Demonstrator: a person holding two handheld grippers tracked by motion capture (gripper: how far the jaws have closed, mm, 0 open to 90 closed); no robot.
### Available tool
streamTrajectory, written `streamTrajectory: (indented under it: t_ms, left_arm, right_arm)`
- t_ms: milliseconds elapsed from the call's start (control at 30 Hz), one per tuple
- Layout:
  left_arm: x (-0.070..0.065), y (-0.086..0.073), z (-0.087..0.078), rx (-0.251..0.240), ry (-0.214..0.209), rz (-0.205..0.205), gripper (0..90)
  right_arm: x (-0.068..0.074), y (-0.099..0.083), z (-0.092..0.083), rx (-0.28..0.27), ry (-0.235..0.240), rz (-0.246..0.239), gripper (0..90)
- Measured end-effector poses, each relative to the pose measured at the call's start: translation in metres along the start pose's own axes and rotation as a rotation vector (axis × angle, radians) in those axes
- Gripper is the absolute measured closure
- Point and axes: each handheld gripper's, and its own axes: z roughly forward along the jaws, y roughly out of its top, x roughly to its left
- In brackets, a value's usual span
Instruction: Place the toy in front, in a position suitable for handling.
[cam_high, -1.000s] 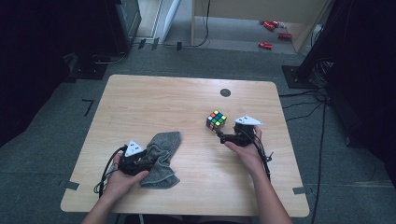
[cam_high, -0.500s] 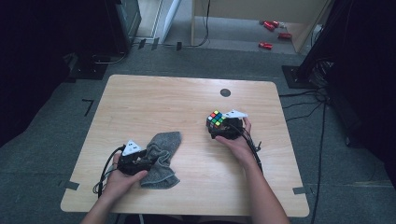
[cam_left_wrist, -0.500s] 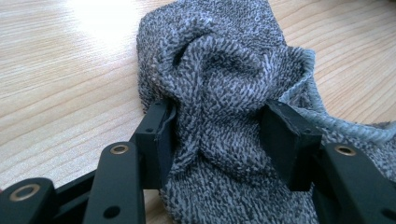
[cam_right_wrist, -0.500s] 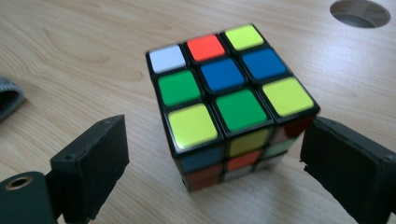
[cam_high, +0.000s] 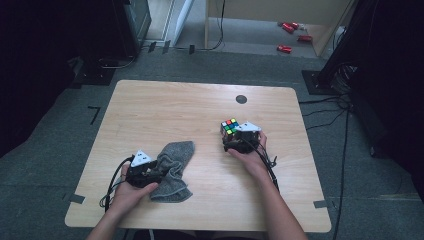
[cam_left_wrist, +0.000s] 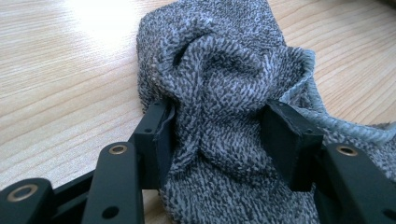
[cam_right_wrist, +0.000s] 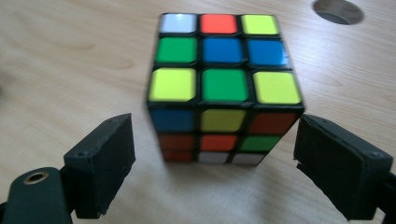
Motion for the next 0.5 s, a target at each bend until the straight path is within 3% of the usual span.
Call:
streamTrajectory:
  t_ms: [133, 233, 300, 433, 500]
  left_arm:
    - [0.000, 0.000, 0.000, 0.000, -0.001, 0.000, 46.1]
    - [0.000, 0.000, 0.000, -0.002, -0.002, -0.002, 45.9]
    - [0.000, 0.000, 0.000, -0.002, -0.002, -0.002, 45.9]
    - [0.000, 0.000, 0.000, -0.003, -0.005, -0.003, 45.1]
    - [0.000, 0.000, 0.000, -0.004, -0.005, -0.002, 43.2]
  right_arm:
    - [0.000, 0.006, 0.011, -0.009, -0.019, 0.059, 13.7]
    - [0.005, 0.010, 0.017, -0.013, -0.028, 0.044, 20.1]
    - [0.007, 0.010, 0.019, -0.015, -0.053, 0.039, 30.7]
    - [0.006, 0.010, 0.019, -0.019, -0.053, 0.034, 32.9]
    - [0.008, 0.010, 0.012, -0.029, -0.042, -0.013, 33.9]
